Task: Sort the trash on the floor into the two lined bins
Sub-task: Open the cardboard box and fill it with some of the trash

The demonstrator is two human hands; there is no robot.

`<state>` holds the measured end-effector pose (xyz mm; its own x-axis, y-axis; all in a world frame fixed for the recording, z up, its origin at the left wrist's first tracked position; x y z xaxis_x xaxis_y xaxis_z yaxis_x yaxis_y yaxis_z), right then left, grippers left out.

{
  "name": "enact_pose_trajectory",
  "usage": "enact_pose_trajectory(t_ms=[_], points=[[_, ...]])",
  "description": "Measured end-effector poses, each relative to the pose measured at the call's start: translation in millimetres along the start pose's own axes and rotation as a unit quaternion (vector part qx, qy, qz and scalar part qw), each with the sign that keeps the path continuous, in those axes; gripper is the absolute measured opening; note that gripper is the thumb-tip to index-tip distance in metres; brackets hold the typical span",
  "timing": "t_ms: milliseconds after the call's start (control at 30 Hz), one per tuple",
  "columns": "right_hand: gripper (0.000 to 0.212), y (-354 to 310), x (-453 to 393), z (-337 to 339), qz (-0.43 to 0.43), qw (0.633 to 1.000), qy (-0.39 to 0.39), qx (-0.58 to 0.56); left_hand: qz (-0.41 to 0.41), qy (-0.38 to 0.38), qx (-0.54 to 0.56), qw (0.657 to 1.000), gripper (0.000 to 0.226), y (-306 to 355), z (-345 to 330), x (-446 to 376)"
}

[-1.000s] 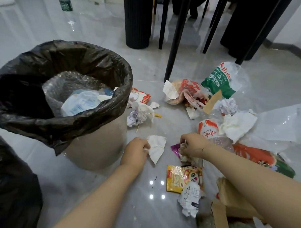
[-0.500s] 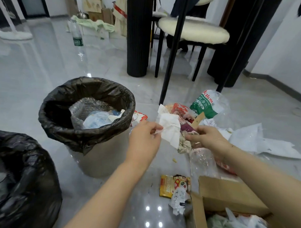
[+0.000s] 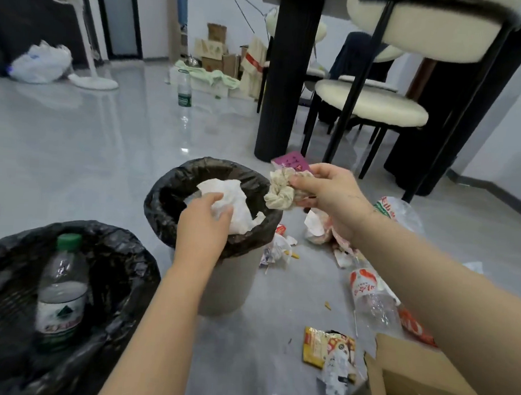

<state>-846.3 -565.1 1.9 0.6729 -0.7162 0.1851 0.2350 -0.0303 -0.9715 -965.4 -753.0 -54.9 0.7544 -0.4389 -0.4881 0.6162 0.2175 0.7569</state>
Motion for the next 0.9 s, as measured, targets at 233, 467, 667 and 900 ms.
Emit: enact_pose_trajectory(t_ms=[233, 467, 667, 900], points=[[0.046, 48, -41, -61, -0.146, 0.989, 0.009, 0.014, -0.007, 0.069, 0.041, 0.997, 0.026, -11, 22, -4], [0.030, 36, -14, -31, -0.053, 0.987, 0.015, 0.149, 0.004, -0.108, -0.025, 0.994, 0.009, -1, 14, -7], [0.017, 83, 23, 27, -0.074, 0.951, 0.000, 0.302, -0.042, -0.086, 0.056, 0.994, 0.016, 52, -9, 13], [0.024, 175, 29, 83, -0.178, 0.845, -0.051, 0.501, 0.114, -0.201, 0.162, 0.959, 0.016, 51, -150, 80]])
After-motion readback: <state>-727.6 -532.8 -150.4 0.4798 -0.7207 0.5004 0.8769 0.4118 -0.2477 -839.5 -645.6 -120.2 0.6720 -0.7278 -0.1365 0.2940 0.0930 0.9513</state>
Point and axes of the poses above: each hand's wrist, its own x-axis away from the middle knuckle, its own z-axis out of the back of the hand, y = z × x, the point moved 10 cm from there along -x, towards the middle knuckle, and after that the axes turned 14 degrees about -z, right-handed, at the moved point
